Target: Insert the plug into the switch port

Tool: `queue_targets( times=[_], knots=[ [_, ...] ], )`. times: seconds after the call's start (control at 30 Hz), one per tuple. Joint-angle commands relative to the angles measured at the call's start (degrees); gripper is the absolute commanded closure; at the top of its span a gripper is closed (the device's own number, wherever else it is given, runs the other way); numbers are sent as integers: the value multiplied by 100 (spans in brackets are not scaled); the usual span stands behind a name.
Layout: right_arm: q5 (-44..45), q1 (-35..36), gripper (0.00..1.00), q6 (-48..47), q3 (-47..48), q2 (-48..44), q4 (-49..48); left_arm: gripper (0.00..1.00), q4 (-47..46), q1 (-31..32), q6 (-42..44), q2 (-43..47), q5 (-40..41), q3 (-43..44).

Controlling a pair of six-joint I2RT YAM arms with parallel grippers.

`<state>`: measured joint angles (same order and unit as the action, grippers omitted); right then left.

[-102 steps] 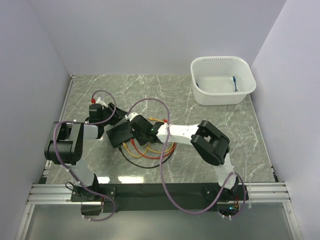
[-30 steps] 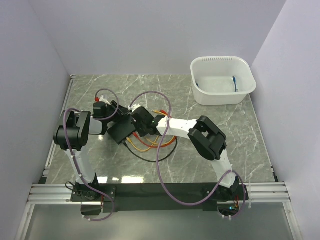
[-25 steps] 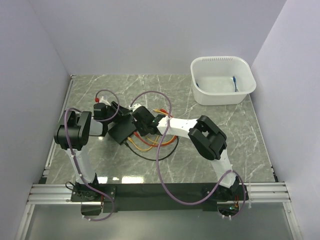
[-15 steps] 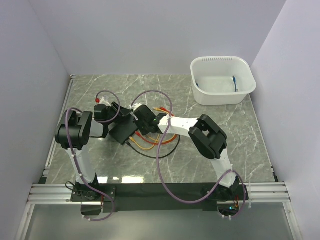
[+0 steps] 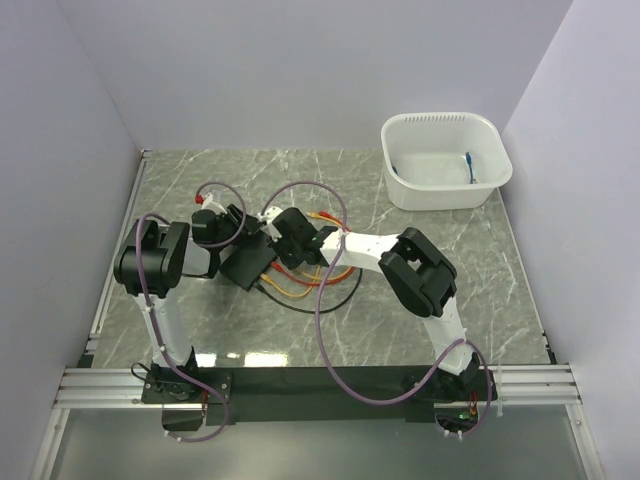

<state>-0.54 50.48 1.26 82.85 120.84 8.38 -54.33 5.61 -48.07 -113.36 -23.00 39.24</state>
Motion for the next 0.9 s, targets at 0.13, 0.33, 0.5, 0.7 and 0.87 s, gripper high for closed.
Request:
queue_targets(
  times=[0.13,0.33,0.5,0.7,0.87],
  knots=[
    [-605,-3,100,-635,29,-306,-2297,54,792,599,9,-309,-881,-251],
    [-834,-12,100,-1118,328,-236,-2429,54,871,722,123,-353,-934,-163],
    [-747,-12,100,-935,741,-8,-2649,54,933,810,149,-406,-969,-84],
    [-922,-12,100,-530,1198,309,-2764,54,959,898,167,-468,-1013,-13],
    [-957,6,100,-486,1129,231,-2701,53,1292,907,272,-310,-873,83]
  ],
)
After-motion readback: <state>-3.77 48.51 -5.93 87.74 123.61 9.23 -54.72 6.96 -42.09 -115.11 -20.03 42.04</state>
